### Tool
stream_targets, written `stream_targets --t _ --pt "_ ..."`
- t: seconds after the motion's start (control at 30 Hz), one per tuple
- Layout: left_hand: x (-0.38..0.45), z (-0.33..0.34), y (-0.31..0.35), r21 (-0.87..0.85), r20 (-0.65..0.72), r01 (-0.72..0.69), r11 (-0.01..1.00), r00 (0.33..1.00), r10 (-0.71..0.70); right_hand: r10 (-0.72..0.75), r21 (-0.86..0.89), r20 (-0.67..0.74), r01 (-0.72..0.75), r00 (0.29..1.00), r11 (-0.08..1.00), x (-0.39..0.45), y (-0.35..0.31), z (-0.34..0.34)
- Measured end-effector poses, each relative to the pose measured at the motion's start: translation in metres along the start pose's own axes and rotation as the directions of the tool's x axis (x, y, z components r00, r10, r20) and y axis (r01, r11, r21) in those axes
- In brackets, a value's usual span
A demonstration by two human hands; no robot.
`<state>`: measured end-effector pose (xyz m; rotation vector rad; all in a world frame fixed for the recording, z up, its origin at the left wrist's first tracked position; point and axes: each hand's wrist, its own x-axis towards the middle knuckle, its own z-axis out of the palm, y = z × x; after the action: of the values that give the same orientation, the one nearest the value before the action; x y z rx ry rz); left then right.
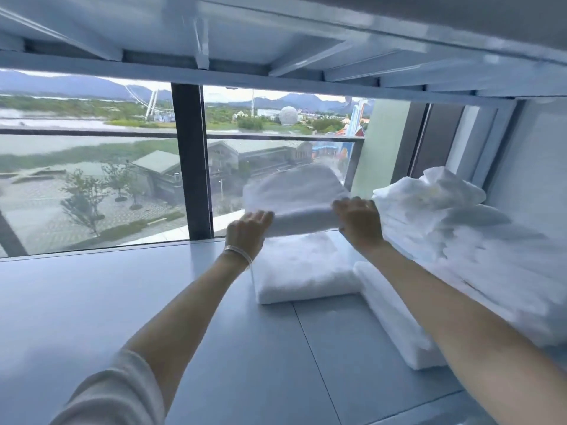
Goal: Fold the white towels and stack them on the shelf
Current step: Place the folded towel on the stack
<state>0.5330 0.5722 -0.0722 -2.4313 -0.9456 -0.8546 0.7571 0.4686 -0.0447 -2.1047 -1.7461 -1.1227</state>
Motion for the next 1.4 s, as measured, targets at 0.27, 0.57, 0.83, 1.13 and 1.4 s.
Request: stream_targets --t 0.27,0.57,0.83,1.13,1.4 --pt "-0.072 0.092 0.024 -0.072 0.376 0.068 0.995 0.926 -0.036 -0.011 0.18 0.523 -0.097 0.852 0.979 -0.09 -0.024 0.083" --pt "-0.029 0.052 0.025 -0.156 0.716 0.145 0.977 0.698 0.01 -0.132 0.383 0.585 -0.13 0.8 0.914 -0.072 0.024 0.054" --pt "0.024 0.052 0.116 -0.335 0.565 0.077 0.939 0.814 0.135 0.11 0.21 0.485 -0.238 0.868 0.948 -0.091 0.105 0.031" --pt "0.105 0.059 0.254 -0.545 0.434 0.063 0.836 0.874 0.217 0.312 0.137 0.474 -0.419 0.823 0.897 -0.107 0.232 0.03" --pt "0.156 0.063 0.295 -0.539 0.441 0.125 0.833 0.884 0.152 0.268 0.064 0.415 -0.322 0.869 0.945 -0.061 0.287 0.048"
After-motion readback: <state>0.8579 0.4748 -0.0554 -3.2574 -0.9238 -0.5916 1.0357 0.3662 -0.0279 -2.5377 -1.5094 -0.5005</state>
